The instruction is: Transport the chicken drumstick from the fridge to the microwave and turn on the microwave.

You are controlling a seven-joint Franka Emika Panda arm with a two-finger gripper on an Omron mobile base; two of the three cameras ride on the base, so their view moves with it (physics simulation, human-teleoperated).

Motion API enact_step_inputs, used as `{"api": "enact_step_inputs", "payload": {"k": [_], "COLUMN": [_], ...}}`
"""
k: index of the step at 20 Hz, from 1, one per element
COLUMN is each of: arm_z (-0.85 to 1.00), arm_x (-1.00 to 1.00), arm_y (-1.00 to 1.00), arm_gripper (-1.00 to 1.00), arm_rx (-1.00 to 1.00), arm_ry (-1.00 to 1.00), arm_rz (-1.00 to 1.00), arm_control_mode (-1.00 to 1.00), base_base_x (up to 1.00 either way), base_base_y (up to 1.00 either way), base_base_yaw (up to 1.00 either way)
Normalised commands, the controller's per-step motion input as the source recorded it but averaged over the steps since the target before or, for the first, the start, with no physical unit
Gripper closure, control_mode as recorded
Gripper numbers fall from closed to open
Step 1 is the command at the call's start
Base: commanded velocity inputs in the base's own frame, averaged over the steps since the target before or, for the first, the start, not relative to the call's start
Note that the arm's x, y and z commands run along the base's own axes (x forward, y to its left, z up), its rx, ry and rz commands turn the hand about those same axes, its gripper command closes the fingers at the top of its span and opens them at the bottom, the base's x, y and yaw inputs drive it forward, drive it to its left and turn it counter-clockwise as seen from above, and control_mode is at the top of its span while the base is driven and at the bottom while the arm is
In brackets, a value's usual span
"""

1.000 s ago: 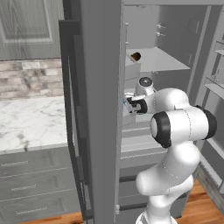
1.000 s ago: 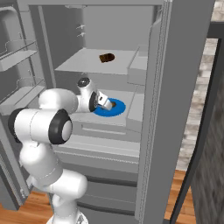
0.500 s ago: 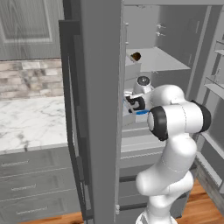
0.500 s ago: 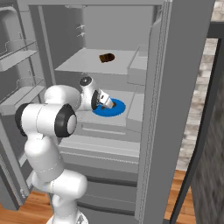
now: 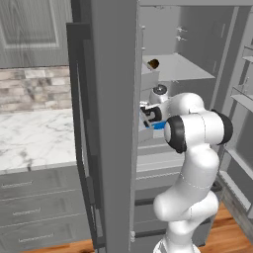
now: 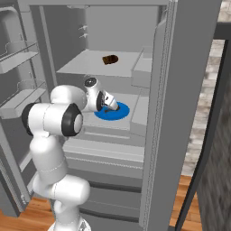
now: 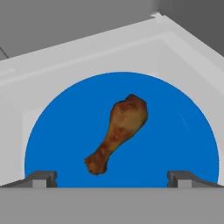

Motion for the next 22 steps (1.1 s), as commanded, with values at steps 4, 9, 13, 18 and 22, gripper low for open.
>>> {"api": "enact_step_inputs", "payload": {"k": [4, 9, 13, 18, 22], "arm_z": [-0.08, -0.1, -0.1, -0.09, -0.1], "arm_x": [0.13, 0.12, 0.14, 0.19, 0.19], "arm_y": [-0.01, -0.04, -0.04, -0.01, -0.01], "arm_gripper": [-1.0, -1.0, -1.0, -1.0, -1.0], "arm_rx": [0.0, 0.0, 0.0, 0.0, 0.0], "arm_ry": [0.0, 0.0, 0.0, 0.0, 0.0], "arm_rz": [0.0, 0.0, 0.0, 0.0, 0.0], "arm_control_mode": [-1.0, -1.0, -1.0, -1.0, -1.0], "base_base_x": [0.0, 0.0, 0.0, 0.0, 0.0], "base_base_y": [0.0, 0.0, 0.0, 0.0, 0.0], "base_base_yaw": [0.0, 0.0, 0.0, 0.0, 0.0]}}
